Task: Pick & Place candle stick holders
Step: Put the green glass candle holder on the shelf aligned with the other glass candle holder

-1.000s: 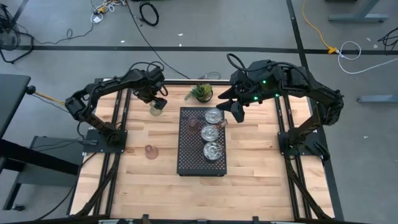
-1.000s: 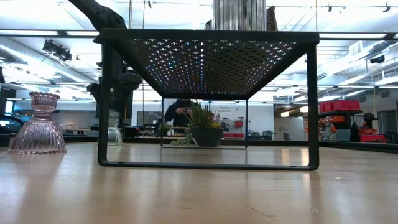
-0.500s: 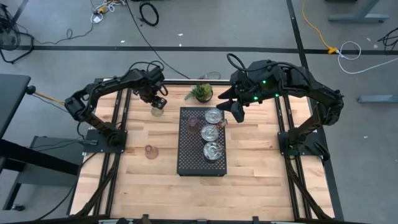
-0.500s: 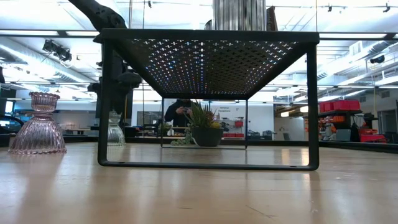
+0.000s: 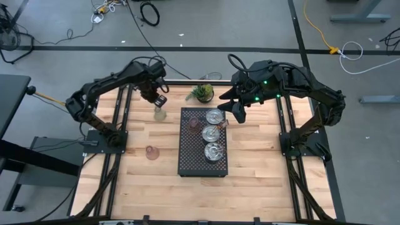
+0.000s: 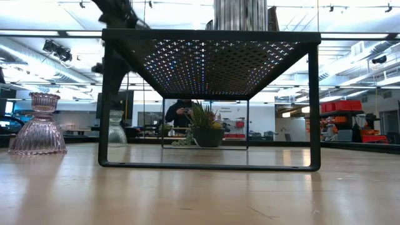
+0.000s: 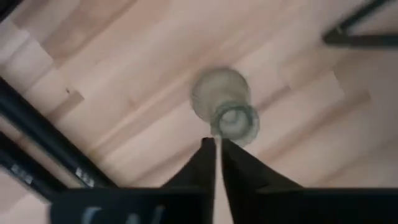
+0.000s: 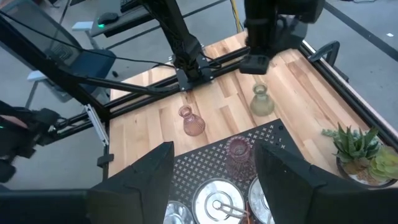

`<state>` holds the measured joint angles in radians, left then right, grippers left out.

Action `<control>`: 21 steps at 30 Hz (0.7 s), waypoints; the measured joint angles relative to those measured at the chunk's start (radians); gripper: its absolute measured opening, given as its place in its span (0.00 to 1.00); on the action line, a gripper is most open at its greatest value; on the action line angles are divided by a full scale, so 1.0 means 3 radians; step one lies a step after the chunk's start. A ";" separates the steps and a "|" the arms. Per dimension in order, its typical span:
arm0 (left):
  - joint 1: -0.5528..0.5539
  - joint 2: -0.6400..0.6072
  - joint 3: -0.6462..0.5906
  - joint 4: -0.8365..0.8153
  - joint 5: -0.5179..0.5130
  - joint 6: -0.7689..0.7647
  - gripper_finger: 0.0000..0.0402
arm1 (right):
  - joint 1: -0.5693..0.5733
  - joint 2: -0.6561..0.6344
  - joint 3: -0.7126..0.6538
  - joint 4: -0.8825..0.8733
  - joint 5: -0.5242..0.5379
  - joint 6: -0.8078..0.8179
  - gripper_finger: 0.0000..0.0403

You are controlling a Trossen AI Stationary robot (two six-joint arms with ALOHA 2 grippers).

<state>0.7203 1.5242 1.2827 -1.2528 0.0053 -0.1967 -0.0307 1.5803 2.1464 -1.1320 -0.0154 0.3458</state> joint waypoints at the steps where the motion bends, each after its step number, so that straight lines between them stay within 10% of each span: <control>1: -0.0027 0.0000 0.0086 -0.0100 -0.0016 0.0002 0.03 | -0.0001 0.0000 0.0000 0.0000 0.0001 -0.0021 0.55; 11: -0.0113 0.0016 0.0390 -0.0294 -0.0014 -0.0089 0.15 | -0.0001 0.0001 0.0000 0.0000 0.0001 -0.0080 0.55; 21: -0.0189 0.0255 0.0389 -0.0457 -0.0019 -0.0084 0.48 | -0.0001 0.0001 0.0000 0.0002 0.0000 -0.0085 0.55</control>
<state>0.6636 1.6007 1.3994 -1.3899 -0.0003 -0.2219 -0.0309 1.5806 2.1464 -1.1315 -0.0154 0.3204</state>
